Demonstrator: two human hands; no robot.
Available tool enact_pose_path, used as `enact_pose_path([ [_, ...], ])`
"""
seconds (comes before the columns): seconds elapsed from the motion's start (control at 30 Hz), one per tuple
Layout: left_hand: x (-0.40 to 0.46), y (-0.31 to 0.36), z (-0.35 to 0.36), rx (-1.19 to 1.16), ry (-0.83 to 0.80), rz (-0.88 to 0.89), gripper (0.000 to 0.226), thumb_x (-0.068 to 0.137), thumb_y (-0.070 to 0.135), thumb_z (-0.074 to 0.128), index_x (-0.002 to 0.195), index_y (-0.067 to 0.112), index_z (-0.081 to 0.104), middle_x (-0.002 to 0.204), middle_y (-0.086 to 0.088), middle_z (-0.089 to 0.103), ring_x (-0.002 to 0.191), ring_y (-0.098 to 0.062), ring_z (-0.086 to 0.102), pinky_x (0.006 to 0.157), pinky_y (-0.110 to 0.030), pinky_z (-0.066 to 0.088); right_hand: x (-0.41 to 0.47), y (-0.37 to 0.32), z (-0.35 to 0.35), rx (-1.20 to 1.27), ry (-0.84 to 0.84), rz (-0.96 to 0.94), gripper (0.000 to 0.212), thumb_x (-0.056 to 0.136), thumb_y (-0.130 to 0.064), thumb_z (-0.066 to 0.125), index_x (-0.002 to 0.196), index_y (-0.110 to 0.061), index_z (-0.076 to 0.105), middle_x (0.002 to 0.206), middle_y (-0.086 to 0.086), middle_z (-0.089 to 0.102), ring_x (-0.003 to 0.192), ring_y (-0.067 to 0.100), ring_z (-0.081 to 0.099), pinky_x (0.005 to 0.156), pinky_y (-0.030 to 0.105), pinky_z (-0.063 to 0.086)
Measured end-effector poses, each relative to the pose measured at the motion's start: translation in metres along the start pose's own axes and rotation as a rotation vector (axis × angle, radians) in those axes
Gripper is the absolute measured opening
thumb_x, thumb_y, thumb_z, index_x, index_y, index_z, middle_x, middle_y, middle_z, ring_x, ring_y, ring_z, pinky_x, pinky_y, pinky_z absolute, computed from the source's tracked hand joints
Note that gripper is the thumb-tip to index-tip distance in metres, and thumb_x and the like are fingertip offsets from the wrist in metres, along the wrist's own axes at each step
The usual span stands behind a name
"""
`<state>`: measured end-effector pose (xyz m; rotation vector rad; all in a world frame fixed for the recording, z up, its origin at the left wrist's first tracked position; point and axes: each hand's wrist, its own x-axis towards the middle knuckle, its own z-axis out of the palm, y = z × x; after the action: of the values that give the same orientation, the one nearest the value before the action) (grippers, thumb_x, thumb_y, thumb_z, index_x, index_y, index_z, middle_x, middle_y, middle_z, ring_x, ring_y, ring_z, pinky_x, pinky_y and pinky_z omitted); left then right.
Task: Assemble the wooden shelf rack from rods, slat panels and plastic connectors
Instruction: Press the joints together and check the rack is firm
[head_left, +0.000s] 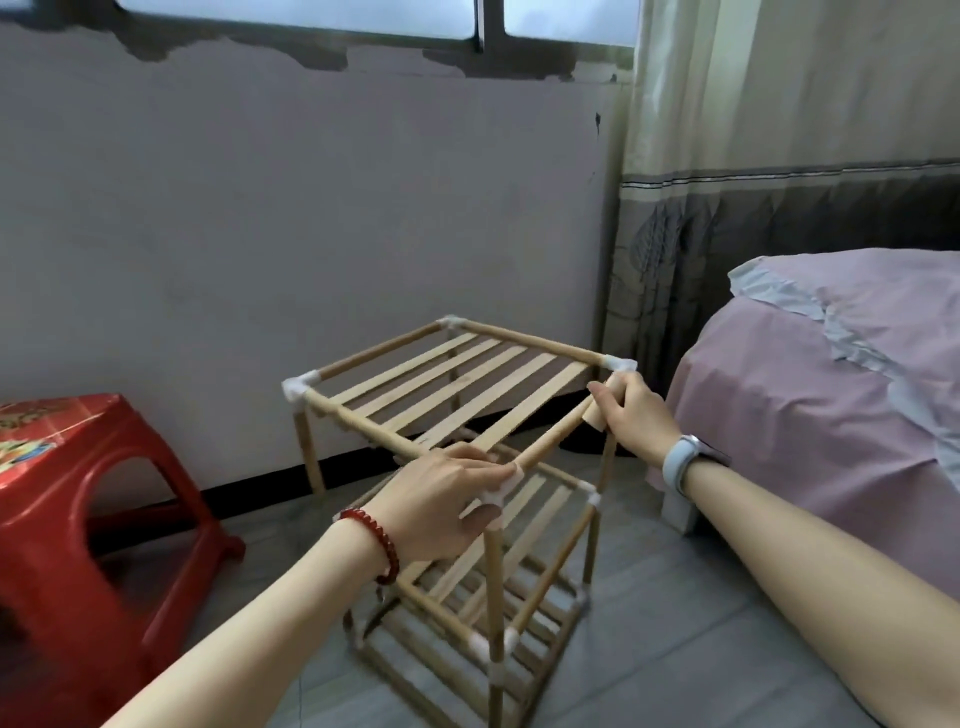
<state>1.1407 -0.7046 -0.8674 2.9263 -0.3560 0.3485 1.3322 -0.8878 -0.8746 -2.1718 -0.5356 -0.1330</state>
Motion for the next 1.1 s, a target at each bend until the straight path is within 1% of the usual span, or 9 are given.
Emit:
enact_pose_path([
  [0.2, 0.047, 0.03, 0.018, -0.023, 0.141, -0.079, 0.039, 0.087, 0.045, 0.055, 0.121, 0.028, 0.061, 0.121, 0.004, 0.062, 0.115, -0.011, 0.051, 0.095, -0.034, 0.044, -0.003, -0.015, -0.007, 0.077, -0.037, -0.095, 0.032, 0.096, -0.04, 0.045, 0.108, -0.01, 0.045, 0.099, 0.006, 0.061, 0.098, 0.026, 0.059, 0.082, 0.035, 0.045],
  [0.37, 0.067, 0.036, 0.037, 0.182, 0.181, -0.156, 0.063, 0.085, 0.06, 0.02, 0.098, 0.018, 0.065, 0.097, 0.003, 0.069, 0.088, -0.016, 0.067, 0.075, -0.034, 0.05, -0.018, -0.033, -0.042, -0.193, -0.112, -0.301, 0.03, 0.093, -0.051, 0.042, 0.094, -0.021, 0.042, 0.079, -0.002, 0.061, 0.077, 0.022, 0.06, 0.07, 0.042, 0.048],
  [0.47, 0.07, 0.025, 0.036, 0.202, 0.128, -0.156, 0.075, 0.081, 0.067, 0.011, 0.117, 0.02, 0.056, 0.12, 0.001, 0.059, 0.105, -0.015, 0.059, 0.085, -0.033, 0.045, -0.025, -0.062, -0.061, -0.353, -0.086, -0.429, 0.024, 0.094, -0.044, 0.046, 0.091, -0.022, 0.038, 0.07, -0.005, 0.055, 0.07, 0.022, 0.056, 0.063, 0.035, 0.041],
  [0.6, 0.067, 0.009, 0.029, 0.231, 0.061, -0.141, 0.091, 0.07, 0.07, -0.007, 0.13, 0.025, 0.044, 0.135, 0.004, 0.048, 0.128, -0.015, 0.041, 0.108, -0.035, 0.03, -0.022, -0.108, -0.086, -0.131, 0.218, -0.506, 0.026, 0.093, -0.036, 0.05, 0.095, -0.011, 0.045, 0.067, -0.007, 0.056, 0.07, 0.025, 0.058, 0.068, 0.035, 0.046],
  [0.7, 0.065, 0.012, 0.029, 0.215, 0.041, -0.159, 0.066, 0.089, 0.063, 0.014, 0.135, 0.021, 0.038, 0.14, 0.003, 0.044, 0.134, -0.014, 0.032, 0.113, -0.035, 0.018, -0.04, -0.079, -0.051, -0.173, 0.315, -0.514, 0.024, 0.093, -0.032, 0.047, 0.099, -0.009, 0.046, 0.072, 0.003, 0.06, 0.069, 0.03, 0.061, 0.063, 0.036, 0.044],
  [0.77, 0.066, 0.015, 0.028, 0.215, 0.008, -0.149, 0.054, 0.096, 0.053, 0.025, 0.135, 0.019, 0.038, 0.141, 0.002, 0.043, 0.128, -0.014, 0.041, 0.106, -0.033, 0.028, -0.067, -0.053, -0.017, -0.514, 0.041, -0.399, 0.026, 0.095, -0.032, 0.044, 0.108, -0.01, 0.046, 0.08, 0.009, 0.065, 0.075, 0.032, 0.064, 0.066, 0.04, 0.048],
  [0.83, 0.065, 0.018, 0.026, 0.219, 0.005, -0.137, 0.048, 0.097, 0.051, 0.027, 0.131, 0.02, 0.039, 0.136, 0.003, 0.047, 0.12, -0.015, 0.048, 0.095, -0.03, 0.034, -0.056, -0.052, -0.027, -0.584, -0.04, -0.408, 0.027, 0.096, -0.036, 0.042, 0.109, -0.011, 0.045, 0.076, 0.005, 0.064, 0.073, 0.03, 0.065, 0.067, 0.042, 0.051],
  [1.0, 0.065, 0.018, 0.024, 0.233, 0.043, -0.134, 0.041, 0.097, 0.05, 0.029, 0.122, 0.022, 0.044, 0.121, 0.005, 0.055, 0.104, -0.015, 0.055, 0.076, -0.026, 0.032, -0.042, -0.083, -0.053, -0.056, 0.388, -0.438, 0.019, 0.097, -0.027, 0.048, 0.094, -0.009, 0.044, 0.056, -0.014, 0.05, 0.054, 0.002, 0.054, 0.058, 0.025, 0.045],
  [1.1, 0.06, 0.019, 0.025, 0.236, 0.05, -0.108, 0.038, 0.097, 0.05, 0.03, 0.12, 0.023, 0.044, 0.12, 0.007, 0.054, 0.105, -0.014, 0.055, 0.076, -0.025, 0.031, -0.085, -0.049, -0.005, -0.346, 0.038, -0.391, 0.019, 0.096, -0.031, 0.045, 0.099, -0.012, 0.045, 0.069, 0.003, 0.061, 0.063, 0.023, 0.062, 0.066, 0.046, 0.052],
])
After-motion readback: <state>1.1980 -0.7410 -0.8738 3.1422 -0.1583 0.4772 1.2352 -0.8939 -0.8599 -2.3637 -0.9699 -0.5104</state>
